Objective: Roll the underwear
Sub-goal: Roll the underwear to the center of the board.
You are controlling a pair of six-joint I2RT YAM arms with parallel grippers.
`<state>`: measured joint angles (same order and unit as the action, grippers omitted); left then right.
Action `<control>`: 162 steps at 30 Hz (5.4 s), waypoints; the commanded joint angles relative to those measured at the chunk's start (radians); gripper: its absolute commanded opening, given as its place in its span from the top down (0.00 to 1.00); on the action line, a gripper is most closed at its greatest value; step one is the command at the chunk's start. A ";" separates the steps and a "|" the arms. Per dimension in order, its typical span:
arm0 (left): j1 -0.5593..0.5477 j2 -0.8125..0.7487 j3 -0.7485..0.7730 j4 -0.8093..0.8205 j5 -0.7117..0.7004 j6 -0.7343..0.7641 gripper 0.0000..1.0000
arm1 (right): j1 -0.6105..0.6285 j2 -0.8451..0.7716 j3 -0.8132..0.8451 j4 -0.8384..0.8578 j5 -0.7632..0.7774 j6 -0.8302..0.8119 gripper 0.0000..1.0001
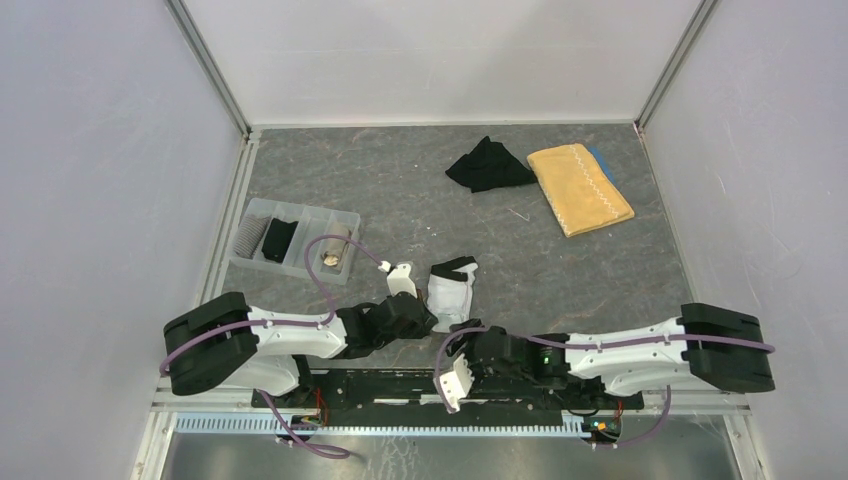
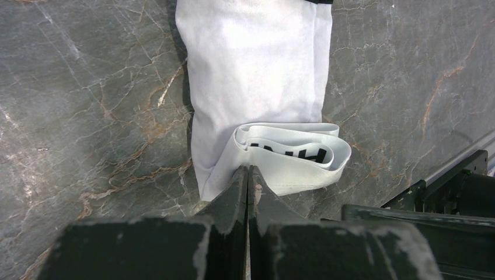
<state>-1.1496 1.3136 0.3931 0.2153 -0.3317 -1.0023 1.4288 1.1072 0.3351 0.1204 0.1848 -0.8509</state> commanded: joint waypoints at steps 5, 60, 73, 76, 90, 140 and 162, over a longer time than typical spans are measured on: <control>0.000 0.022 -0.019 -0.125 -0.011 -0.009 0.98 | 0.029 0.122 0.054 0.074 0.096 -0.091 0.35; 0.016 -0.509 0.052 -0.482 -0.157 0.029 0.98 | -0.334 0.185 0.148 -0.012 -0.609 0.467 1.00; 0.016 -0.490 0.053 -0.419 -0.084 0.104 0.98 | -0.491 0.295 0.134 0.131 -0.890 0.785 1.00; 0.017 -0.478 0.055 -0.403 -0.069 0.119 0.98 | -0.532 0.296 0.106 0.196 -0.936 0.848 1.00; 0.016 -0.377 0.077 -0.281 0.025 0.188 0.98 | -0.722 0.366 -0.005 0.403 -0.986 1.218 1.00; 0.016 0.000 -0.030 -0.033 -0.043 0.123 0.98 | -0.816 0.355 0.202 0.008 -0.903 1.068 0.61; 0.015 -0.036 -0.125 0.002 -0.044 0.063 0.98 | -0.569 -0.092 0.133 0.163 -0.301 0.554 0.51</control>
<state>-1.1343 1.2732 0.3183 0.3183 -0.3626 -0.9161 0.8211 1.1320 0.5438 0.0845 -0.3470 -0.1307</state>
